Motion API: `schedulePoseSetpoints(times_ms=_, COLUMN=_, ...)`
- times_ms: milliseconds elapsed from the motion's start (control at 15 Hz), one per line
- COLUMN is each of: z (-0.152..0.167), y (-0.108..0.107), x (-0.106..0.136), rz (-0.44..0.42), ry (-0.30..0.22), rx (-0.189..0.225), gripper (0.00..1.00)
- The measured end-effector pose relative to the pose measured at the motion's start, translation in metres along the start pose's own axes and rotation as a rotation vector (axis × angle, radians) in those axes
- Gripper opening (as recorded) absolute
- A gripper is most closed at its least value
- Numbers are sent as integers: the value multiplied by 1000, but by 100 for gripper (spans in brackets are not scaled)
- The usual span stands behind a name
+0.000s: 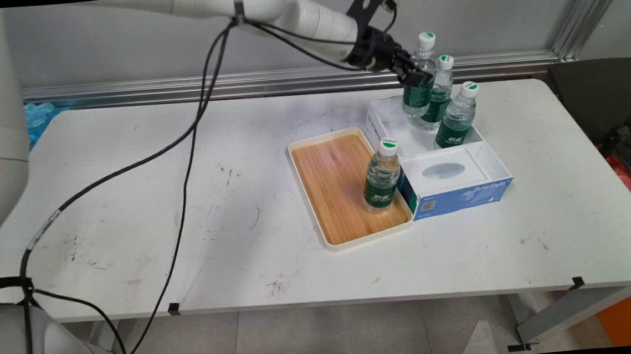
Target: Place the picked object on the tray
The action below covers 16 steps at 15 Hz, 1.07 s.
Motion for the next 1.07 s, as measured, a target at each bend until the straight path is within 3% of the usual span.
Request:
schedulePoseSetpoints(times_ms=267, z=-34, y=13, x=16, rz=-14, ry=-24, rx=-5, gripper=0)
schedulePoseSetpoints(times_ms=533, z=-73, y=27, x=16, rz=-16, ry=-80, rx=-15, gripper=0)
schedulePoseSetpoints(times_ms=1067, z=-154, y=61, x=-23, rz=3, ry=-209, rx=-35, gripper=0)
